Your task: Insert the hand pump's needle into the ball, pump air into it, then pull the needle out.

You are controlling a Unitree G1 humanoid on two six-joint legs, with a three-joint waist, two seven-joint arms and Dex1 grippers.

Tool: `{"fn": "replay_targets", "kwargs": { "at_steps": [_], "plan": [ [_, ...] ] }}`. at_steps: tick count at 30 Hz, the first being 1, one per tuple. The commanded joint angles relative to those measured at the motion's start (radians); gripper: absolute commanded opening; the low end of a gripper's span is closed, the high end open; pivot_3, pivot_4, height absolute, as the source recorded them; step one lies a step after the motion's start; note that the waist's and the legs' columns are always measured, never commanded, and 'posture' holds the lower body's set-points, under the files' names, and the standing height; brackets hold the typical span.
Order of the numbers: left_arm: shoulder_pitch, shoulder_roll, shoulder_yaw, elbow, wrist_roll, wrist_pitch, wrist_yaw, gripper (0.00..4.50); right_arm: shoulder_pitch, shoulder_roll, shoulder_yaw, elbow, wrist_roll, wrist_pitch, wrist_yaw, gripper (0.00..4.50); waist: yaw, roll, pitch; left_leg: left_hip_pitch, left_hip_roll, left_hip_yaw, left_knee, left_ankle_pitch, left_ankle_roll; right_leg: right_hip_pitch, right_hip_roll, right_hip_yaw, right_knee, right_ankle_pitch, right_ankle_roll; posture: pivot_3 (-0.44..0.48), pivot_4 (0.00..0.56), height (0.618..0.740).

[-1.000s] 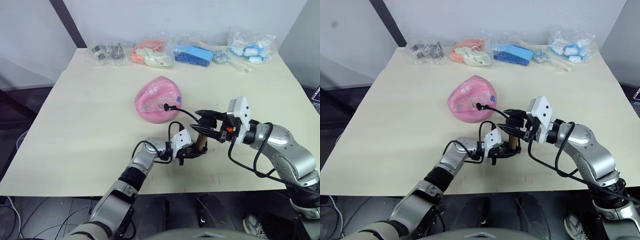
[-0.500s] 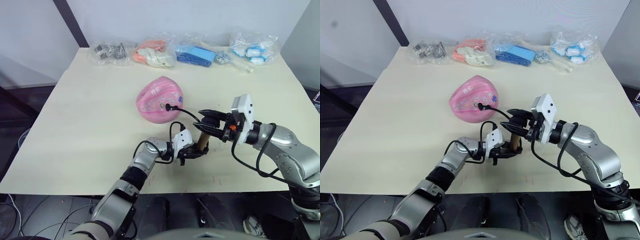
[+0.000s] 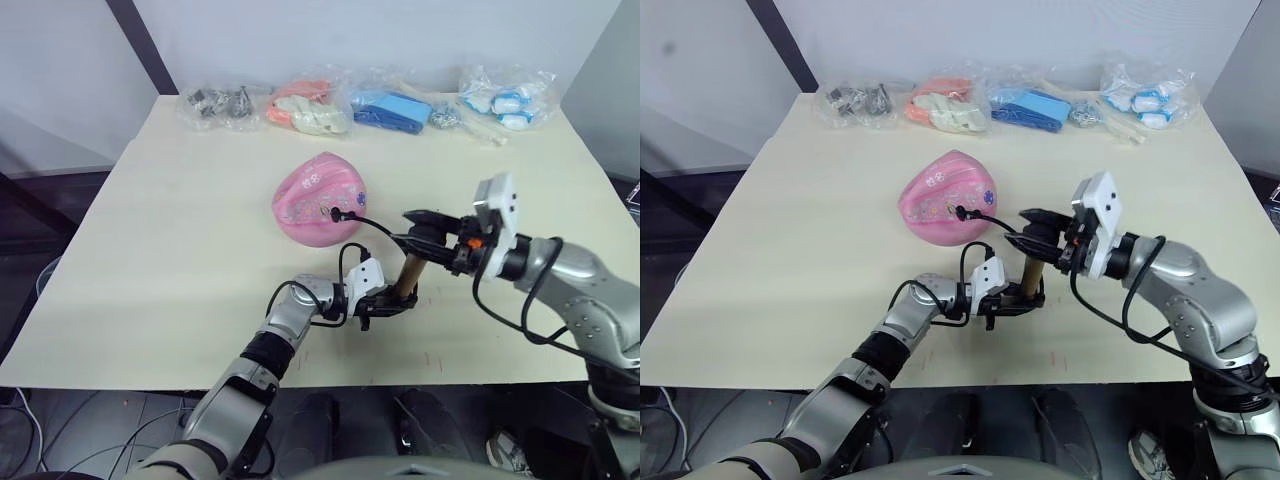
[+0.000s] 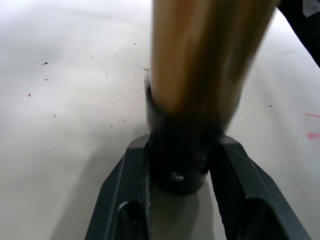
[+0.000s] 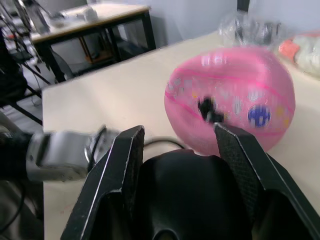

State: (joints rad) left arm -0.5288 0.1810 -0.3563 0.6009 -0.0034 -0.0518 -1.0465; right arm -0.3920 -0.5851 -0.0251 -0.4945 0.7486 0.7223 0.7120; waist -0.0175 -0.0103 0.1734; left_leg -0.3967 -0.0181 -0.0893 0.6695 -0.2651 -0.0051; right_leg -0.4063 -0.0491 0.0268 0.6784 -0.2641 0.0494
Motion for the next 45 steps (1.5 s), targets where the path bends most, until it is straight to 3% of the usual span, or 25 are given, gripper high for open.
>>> {"fn": "replay_targets", "kwargs": {
  "at_steps": [1, 15, 34, 40, 45],
  "plan": [
    [0.026, 0.021, 0.002, 0.056, 0.022, 0.03, 0.017, 1.12, -0.059, -0.024, -0.091, -0.062, 0.081, 0.017, -0.012, 1.74, 0.0, 0.0, 0.0, 0.0, 0.0, 0.0, 0.0, 0.0, 0.0, 0.0, 0.0, 0.0, 0.0, 0.0, 0.0, 0.0, 0.15, 0.738],
    [0.032, 0.018, -0.002, 0.061, 0.025, 0.028, 0.021, 1.12, -0.228, -0.14, -0.205, -0.023, 0.266, 0.117, -0.064, 1.74, 0.0, 0.0, 0.0, 0.0, 0.0, 0.0, 0.0, 0.0, 0.0, 0.0, 0.0, 0.0, 0.0, 0.0, 0.0, 0.0, 0.15, 0.738],
    [0.028, 0.015, -0.004, 0.098, 0.033, 0.006, 0.025, 1.12, -0.356, -0.175, -0.247, 0.03, 0.478, 0.174, -0.177, 1.74, 0.001, 0.0, 0.0, 0.0, 0.001, 0.001, 0.0, 0.0, 0.0, 0.0, 0.0, 0.0, 0.0, 0.0, 0.0, 0.0, 0.15, 0.738],
    [0.028, 0.014, -0.002, 0.097, 0.032, 0.005, 0.028, 1.12, -0.239, -0.159, -0.191, -0.016, 0.423, 0.165, -0.147, 1.74, 0.002, -0.002, -0.002, 0.0, 0.001, 0.001, 0.0, 0.0, 0.0, 0.0, 0.0, 0.0, 0.0, 0.0, 0.0, 0.0, 0.15, 0.738],
    [0.023, 0.013, 0.001, 0.098, 0.031, 0.001, 0.032, 1.12, -0.056, -0.143, -0.054, -0.038, 0.221, 0.066, -0.095, 1.74, -0.002, -0.009, -0.017, 0.005, 0.002, 0.001, -0.001, -0.001, 0.002, 0.005, 0.001, -0.001, -0.001, 0.0, 0.0, 0.0, 0.15, 0.738]
  ]
}}
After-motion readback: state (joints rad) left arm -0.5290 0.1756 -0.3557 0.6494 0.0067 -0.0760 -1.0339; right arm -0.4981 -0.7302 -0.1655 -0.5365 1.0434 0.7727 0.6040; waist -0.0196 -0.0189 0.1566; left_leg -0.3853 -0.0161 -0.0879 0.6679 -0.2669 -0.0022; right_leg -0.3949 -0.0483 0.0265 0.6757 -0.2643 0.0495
